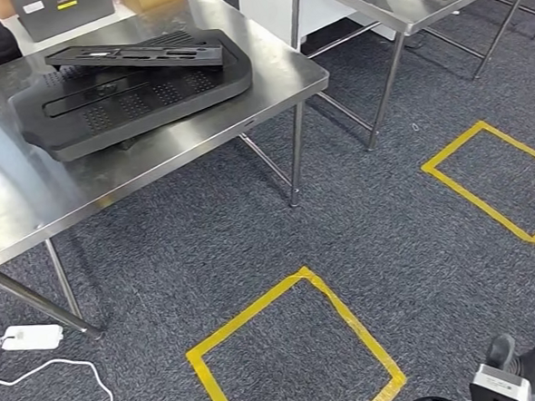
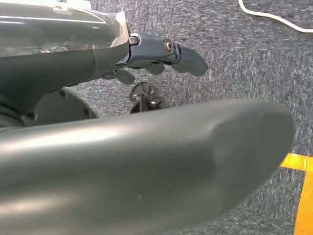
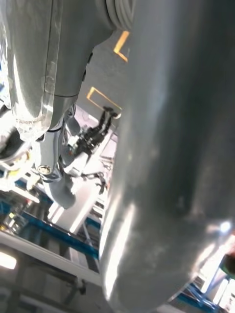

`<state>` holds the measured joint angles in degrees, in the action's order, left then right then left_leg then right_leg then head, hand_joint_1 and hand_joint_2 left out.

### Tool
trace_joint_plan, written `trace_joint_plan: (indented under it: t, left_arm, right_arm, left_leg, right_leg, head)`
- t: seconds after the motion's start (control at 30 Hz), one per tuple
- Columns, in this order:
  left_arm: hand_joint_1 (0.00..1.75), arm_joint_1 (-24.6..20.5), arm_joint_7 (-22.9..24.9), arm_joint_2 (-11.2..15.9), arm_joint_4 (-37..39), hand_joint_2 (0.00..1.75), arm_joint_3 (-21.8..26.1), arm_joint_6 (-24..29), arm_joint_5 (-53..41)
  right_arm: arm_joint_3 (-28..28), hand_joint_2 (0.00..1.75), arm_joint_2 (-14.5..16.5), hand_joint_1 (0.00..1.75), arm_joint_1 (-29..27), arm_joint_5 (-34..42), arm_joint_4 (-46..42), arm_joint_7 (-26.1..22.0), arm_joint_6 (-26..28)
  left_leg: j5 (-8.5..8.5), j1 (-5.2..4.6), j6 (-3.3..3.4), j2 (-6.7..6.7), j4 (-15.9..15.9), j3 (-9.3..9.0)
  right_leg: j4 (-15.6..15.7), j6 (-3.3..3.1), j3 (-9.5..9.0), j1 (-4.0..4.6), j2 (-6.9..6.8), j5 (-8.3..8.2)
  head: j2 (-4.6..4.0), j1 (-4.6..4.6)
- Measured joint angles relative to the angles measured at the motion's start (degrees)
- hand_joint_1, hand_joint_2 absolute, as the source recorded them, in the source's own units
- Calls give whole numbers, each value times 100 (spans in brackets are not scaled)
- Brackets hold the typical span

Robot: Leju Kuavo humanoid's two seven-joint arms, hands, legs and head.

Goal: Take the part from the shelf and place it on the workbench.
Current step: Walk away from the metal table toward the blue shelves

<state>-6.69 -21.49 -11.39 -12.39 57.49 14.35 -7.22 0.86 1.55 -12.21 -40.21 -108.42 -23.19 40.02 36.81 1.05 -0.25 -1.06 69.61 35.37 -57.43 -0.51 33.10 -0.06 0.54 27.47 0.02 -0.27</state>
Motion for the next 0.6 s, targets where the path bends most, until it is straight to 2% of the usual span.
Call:
trace_joint_plan:
  t: [0.03,0.07,0.1,0.13,0.2,0.23,0.27,0.3,0.33,0.37,0.43,0.5,0.53,0.57,0.6]
  left_arm:
    - [0,14,2,3,0,0,1,1,1]
    - [0,27,3,5,0,0,3,2,2]
    - [0,34,4,8,0,0,6,2,2]
    - [0,32,4,9,0,0,8,2,2]
    - [0,17,3,8,0,0,13,1,-2]
    - [0,12,1,8,0,0,18,1,-5]
    - [0,13,-2,7,0,0,25,1,-5]
    - [0,14,-5,7,0,0,32,1,-5]
    - [0,14,-9,6,0,0,37,1,-2]
    - [0,8,-11,5,-1,0,39,1,1]
    - [0,-4,-12,2,-1,0,42,0,0]
    - [0,5,-9,2,-1,0,44,1,0]
    - [0,14,-8,3,-2,0,44,2,0]
    - [0,21,-7,5,-2,0,45,3,1]
    - [0,23,-3,6,-1,0,46,3,1]
  right_arm:
    - [1,0,0,0,-5,1,4,0,0]
    - [1,0,0,0,-9,1,7,0,0]
    - [1,0,0,0,-10,1,10,0,-1]
    - [1,0,0,0,-11,2,12,0,-1]
    - [0,0,0,0,-12,3,13,0,-2]
    - [-1,0,0,0,-13,4,14,-1,-2]
    - [-1,0,1,0,-17,7,15,-4,-3]
    - [-1,0,1,0,-24,11,16,-7,-4]
    - [-1,0,2,0,-37,14,16,-11,-4]
    - [-2,0,3,0,-51,17,14,-14,-3]
    - [-4,0,4,0,-61,20,9,-17,0]
    - [-3,0,7,0,-61,22,5,-20,2]
    - [-4,0,9,0,-68,25,6,-21,1]
    - [-4,0,10,0,-82,26,7,-21,1]
    - [-6,0,11,0,-94,27,7,-23,0]
  left_leg:
    - [101,-7,7,28,328,175]
    - [104,-13,16,40,498,283]
    - [-10,-17,27,50,441,290]
    - [-220,-17,40,74,175,200]
    - [-613,3,64,262,-553,-78]
    - [-709,9,72,368,-795,-172]
    - [-726,7,79,446,-910,-215]
    - [-710,-3,90,466,-934,-225]
    - [-714,-12,110,427,-939,-227]
    - [-721,-11,136,379,-959,-240]
    - [-729,6,197,271,-998,-271]
    - [-715,-1,235,143,-1008,-294]
    - [-705,-4,241,77,-1007,-299]
    - [-695,-6,241,14,-1007,-305]
    - [-683,-6,237,-42,-1006,-314]
  right_leg:
    - [-4,-13,-1,12,63,5]
    - [-10,-20,-3,21,130,9]
    - [-18,-21,-7,28,201,14]
    - [-31,-16,-13,31,274,22]
    - [-85,15,-1,38,398,54]
    - [-111,39,21,34,452,65]
    - [-130,67,48,26,499,71]
    - [-141,97,70,14,549,68]
    - [-134,127,81,-6,599,64]
    - [-156,155,89,-11,579,85]
    - [-436,216,208,-9,364,264]
    - [-1135,268,540,-24,99,602]
    - [-1496,289,722,-40,45,733]
    - [-1717,308,840,-57,16,773]
    - [-1720,322,850,-71,-3,704]
  head:
    - [0,-1]
    - [0,1]
    - [0,1]
    - [0,1]
    - [0,3]
    - [0,4]
    - [0,5]
    - [0,7]
    - [0,6]
    - [0,7]
    - [0,19]
    - [0,28]
    - [0,28]
    - [0,28]
    - [0,27]
